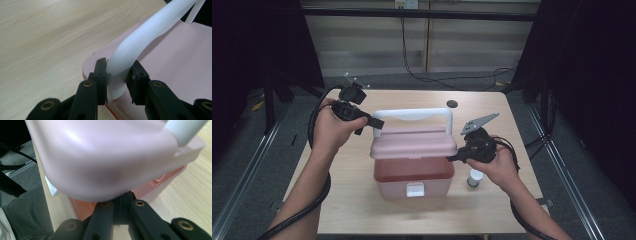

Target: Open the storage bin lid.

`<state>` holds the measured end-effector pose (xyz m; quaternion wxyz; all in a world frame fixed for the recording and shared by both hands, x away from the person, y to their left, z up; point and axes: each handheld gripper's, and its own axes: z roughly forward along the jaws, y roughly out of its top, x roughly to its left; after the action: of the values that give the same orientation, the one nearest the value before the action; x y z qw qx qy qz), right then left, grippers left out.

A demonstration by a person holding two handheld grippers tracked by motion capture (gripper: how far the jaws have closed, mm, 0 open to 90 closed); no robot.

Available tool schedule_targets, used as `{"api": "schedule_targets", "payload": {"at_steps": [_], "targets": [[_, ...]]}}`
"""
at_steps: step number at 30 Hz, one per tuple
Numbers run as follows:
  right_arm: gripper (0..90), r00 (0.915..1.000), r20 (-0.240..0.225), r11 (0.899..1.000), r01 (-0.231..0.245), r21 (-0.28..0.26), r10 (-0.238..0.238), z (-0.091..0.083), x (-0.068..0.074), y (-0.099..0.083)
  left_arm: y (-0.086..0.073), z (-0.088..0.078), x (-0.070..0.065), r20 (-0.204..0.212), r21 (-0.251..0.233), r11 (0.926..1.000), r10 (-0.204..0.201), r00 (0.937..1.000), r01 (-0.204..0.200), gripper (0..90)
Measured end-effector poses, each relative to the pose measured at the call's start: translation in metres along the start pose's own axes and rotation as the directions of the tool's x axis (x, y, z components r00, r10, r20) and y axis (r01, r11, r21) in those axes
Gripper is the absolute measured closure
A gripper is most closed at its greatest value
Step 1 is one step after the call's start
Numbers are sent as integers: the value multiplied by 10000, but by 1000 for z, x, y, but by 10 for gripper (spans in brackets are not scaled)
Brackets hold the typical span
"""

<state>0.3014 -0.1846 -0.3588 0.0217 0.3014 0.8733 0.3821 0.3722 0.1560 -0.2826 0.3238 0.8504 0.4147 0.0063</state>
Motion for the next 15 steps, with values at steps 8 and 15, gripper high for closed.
{"api": "schedule_targets", "payload": {"at_steps": [8,15], "targets": [[900,10000,-40,10000,-55,-67,54,1,0,2,-3,0,0,-61,-97,9998,188,9998,-189,714],[900,9999,-87,9996,-133,-244,131,0,0,1,-4,2,1,-134,-290,9993,247,9996,-250,711]]}}
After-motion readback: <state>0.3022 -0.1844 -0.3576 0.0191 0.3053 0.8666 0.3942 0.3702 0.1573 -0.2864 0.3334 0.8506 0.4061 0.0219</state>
